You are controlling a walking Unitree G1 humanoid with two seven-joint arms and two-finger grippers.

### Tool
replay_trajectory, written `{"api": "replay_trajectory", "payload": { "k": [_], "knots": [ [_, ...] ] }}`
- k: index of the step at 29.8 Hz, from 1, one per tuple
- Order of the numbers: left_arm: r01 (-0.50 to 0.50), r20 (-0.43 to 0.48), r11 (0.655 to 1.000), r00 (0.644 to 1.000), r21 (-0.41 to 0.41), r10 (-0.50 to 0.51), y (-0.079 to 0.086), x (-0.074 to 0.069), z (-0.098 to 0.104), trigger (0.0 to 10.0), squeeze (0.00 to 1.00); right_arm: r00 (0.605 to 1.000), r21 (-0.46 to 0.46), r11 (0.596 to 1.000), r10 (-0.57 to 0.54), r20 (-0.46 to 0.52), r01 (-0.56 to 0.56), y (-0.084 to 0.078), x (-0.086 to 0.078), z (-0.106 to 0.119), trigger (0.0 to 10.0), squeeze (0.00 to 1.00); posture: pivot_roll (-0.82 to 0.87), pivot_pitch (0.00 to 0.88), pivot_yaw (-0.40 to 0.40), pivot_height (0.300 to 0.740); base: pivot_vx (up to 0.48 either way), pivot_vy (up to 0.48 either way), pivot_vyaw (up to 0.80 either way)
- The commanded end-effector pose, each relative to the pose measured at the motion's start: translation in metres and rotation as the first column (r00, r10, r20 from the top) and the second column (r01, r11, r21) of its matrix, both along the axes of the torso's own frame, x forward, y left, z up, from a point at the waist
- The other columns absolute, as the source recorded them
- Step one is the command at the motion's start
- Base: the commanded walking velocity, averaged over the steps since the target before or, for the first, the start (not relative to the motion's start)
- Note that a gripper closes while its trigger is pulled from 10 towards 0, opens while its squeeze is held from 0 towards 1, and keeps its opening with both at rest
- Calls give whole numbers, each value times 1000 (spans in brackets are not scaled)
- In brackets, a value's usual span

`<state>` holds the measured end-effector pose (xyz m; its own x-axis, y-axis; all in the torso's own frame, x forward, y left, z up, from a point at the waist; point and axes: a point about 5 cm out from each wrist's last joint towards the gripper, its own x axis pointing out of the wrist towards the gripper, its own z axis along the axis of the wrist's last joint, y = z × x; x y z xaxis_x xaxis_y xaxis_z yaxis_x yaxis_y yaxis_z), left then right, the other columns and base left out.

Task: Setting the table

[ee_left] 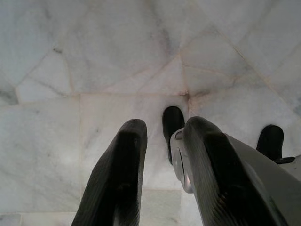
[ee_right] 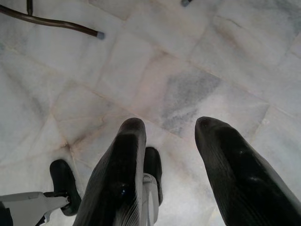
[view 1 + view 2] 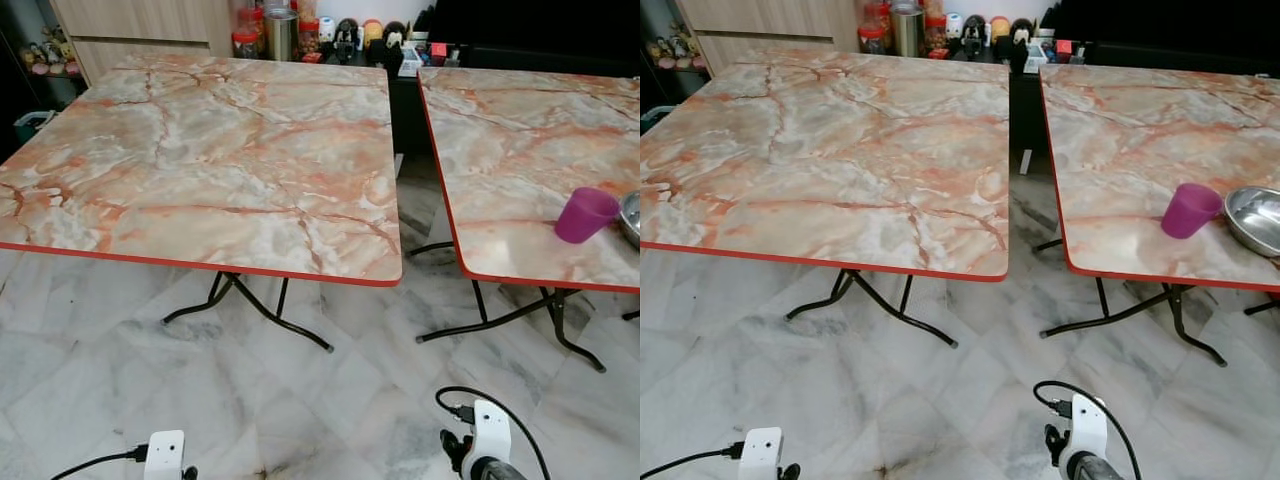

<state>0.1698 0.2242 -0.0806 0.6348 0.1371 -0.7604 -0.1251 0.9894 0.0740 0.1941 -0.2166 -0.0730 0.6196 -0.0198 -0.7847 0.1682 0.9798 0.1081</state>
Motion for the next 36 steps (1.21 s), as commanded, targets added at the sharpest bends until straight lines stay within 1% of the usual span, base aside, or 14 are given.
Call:
{"api": "replay_trajectory", "payload": {
  "k": [1,22,36],
  "knots": [
    [6,-30,1000,1000,0,-6,-2,-6,-4,10000,0,1000,-9,1000,-2,-11,2,-3,-3,-1,10000,0,-9,113,-42,740,0,-277,0],
    [20,-32,1000,999,3,-20,-3,-8,-4,10000,0,1000,-14,1000,13,-18,-14,-3,-5,-2,10000,0,-4,82,-46,740,0,-271,0],
    [26,-34,1000,999,4,-26,-3,-9,-5,10000,0,1000,-14,1000,15,-22,-16,-3,-7,-3,10000,0,-4,87,-46,740,0,-270,0]
  ]
}}
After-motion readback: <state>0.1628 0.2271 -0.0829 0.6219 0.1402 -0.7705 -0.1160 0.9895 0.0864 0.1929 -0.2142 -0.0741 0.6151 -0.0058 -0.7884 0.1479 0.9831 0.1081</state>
